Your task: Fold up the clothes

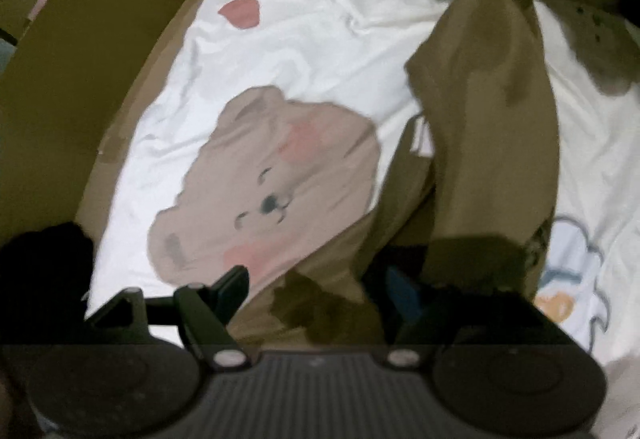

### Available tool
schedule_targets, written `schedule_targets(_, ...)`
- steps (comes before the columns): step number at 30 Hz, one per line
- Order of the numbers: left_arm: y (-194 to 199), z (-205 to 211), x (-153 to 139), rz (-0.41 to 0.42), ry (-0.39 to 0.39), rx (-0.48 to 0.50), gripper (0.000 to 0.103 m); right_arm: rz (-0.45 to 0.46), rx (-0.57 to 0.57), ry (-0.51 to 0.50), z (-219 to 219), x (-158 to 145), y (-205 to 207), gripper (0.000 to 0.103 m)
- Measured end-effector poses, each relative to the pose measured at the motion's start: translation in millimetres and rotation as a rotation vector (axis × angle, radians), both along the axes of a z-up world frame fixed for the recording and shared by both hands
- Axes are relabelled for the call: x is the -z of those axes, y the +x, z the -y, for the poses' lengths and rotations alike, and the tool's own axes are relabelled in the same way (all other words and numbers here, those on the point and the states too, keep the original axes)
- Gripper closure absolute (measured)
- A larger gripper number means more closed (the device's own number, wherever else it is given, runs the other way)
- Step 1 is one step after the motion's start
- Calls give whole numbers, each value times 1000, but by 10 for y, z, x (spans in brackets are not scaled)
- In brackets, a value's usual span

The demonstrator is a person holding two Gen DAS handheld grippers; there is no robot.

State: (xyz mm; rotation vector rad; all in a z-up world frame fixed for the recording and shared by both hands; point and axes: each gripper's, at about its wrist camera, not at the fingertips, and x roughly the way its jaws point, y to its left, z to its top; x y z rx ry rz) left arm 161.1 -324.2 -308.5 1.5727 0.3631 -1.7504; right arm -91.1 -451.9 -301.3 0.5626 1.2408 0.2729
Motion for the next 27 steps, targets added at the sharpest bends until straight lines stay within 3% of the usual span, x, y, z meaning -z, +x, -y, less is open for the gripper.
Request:
schedule_targets(6,-103,67,240,32,51,-76,33,55,27,-2,21,-50,1,62)
schedule_targets(10,-63,110,335,47,75,-154,46,80,74,19,61,-30,35,62)
schedule_targets(14,-6,128,349,33,83,-217,46,90,110,52,117,-16,117,62)
schedule_targets(21,34,132,422,3,87,-300,51,10,258,86,210,308,268,62)
schedule_targets(27,41,41,439,-36,31,-360,68,-25,356,150,234,543,177,62)
